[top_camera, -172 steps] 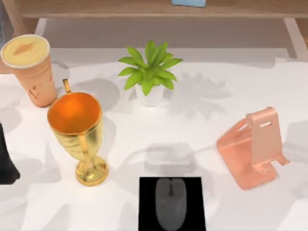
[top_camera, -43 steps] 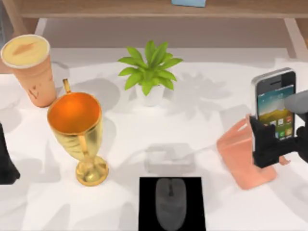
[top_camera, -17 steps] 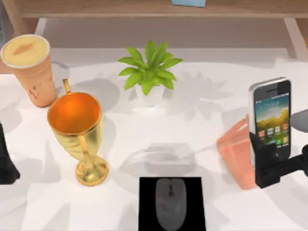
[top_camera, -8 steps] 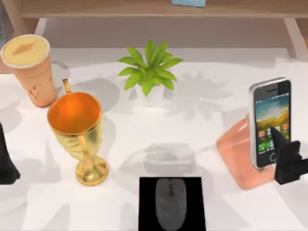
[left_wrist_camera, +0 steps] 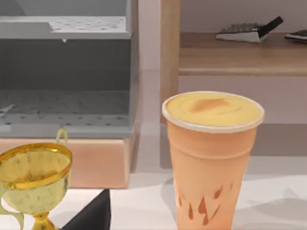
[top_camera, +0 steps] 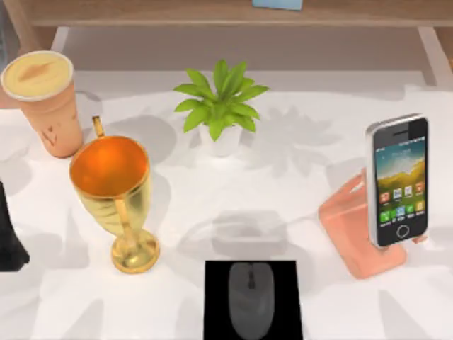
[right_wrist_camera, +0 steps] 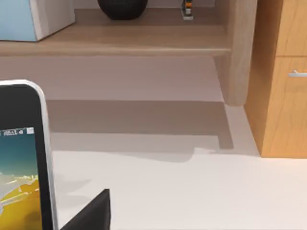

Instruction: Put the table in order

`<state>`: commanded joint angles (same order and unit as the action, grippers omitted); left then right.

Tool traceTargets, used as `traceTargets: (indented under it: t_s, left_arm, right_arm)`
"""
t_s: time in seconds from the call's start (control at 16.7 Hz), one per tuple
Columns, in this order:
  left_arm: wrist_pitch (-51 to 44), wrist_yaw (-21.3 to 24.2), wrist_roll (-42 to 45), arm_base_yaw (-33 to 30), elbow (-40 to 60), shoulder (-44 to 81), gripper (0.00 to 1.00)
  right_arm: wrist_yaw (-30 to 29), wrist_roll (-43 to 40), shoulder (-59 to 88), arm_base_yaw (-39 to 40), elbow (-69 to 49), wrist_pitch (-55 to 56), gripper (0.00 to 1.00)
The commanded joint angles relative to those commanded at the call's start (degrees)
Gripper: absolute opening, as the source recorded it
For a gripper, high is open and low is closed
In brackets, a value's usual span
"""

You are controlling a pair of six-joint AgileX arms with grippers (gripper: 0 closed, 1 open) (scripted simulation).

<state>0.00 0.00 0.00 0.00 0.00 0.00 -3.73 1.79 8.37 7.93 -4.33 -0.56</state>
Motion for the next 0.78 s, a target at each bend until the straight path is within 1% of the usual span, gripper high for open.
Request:
traceTargets:
  t_s: [0.12, 0.24, 0.6, 0.78]
  left_arm:
    - [0.00, 0.00, 0.00, 0.00, 0.00, 0.00, 1.00]
    - [0.00, 0.00, 0.00, 0.00, 0.00, 0.00, 1.00]
    - [0.00, 0.00, 0.00, 0.00, 0.00, 0.00, 1.00]
    - [2.17, -0.73, 0.12, -0.21, -0.55, 3.53, 1.00]
  right_arm:
    - [2.15, -1.01, -5.13, -4.74, 2.57, 0.28, 1.00]
    - [3.48, -1.67, -7.89, -7.46, 4.06, 0.51, 1.00]
    - [3.74, -1.79, -8.37, -7.94, 4.33, 0.56, 1.00]
    - [3.74, -1.79, -8.37, -7.94, 4.33, 0.56, 1.00]
